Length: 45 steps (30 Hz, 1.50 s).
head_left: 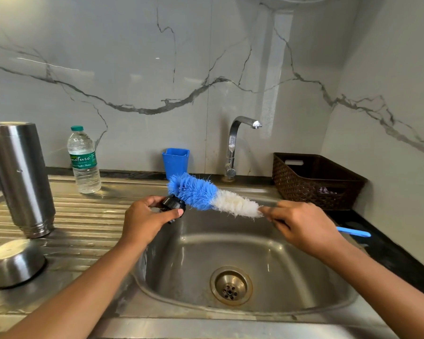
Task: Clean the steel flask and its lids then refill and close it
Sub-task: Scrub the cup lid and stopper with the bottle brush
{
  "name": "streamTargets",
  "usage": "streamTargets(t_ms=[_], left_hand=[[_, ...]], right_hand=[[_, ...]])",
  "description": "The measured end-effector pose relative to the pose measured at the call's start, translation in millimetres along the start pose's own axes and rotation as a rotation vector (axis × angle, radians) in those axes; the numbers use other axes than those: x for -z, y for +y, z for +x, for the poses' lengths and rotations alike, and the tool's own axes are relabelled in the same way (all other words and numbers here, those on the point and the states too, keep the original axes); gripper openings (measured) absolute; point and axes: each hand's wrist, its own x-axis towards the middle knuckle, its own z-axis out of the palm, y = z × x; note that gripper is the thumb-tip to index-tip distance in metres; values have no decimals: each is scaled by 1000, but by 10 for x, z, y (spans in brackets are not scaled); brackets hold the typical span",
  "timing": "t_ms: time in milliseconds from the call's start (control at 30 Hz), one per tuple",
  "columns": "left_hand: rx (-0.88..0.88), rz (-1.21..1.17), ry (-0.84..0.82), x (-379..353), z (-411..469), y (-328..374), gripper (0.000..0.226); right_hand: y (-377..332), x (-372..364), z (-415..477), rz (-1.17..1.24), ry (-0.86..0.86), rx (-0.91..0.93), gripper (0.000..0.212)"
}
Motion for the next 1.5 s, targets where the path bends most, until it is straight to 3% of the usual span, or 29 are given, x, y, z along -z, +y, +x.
streamTargets(t_ms=[167, 300, 433, 500, 633, 767, 867, 1000, 1167, 1267, 1400, 1500], left_hand=[[-2, -7, -27, -8, -15, 2, 32], [39, -81, -60, -2, 12, -33, 43], [42, -139, -158, -85, -90, 49, 44], [67, -209, -196, -84, -111, 91, 55], [84, -297, -289, -73, -197, 164, 67], [62, -307, -292, -68, -211, 197, 44], [106, -162, -372, -58, -233, 128, 46], [116, -224, -281, -61, -218, 120, 34], [117, -172, -287, -65, -216, 74, 40], [-191, 56, -168, -18, -227, 218, 51], [-1106, 842, 34, 79, -133, 370, 58], [-1534, 1118, 6, 110, -24, 432, 46]], right_hand=[[-188, -70, -5, -82, -17, 25, 32], [-95, -38, -13, -122, -12, 38, 33], [-95, -20, 14, -243, -83, -42, 43], [-65, -14, 69, -288, -75, -117, 41], [-53, 118, 157, -170, -55, -317, 33], [-196, 173, 276, 9, -119, -477, 34], [-348, 104, 346, 118, -188, -575, 33], [-457, -52, 294, 248, -269, -645, 32], [-391, -163, 167, 250, -295, -675, 31], [-342, -165, 137, 288, -279, -704, 30], [-321, -148, 125, 322, -262, -715, 31], [-302, -138, 107, 320, -271, -733, 30]])
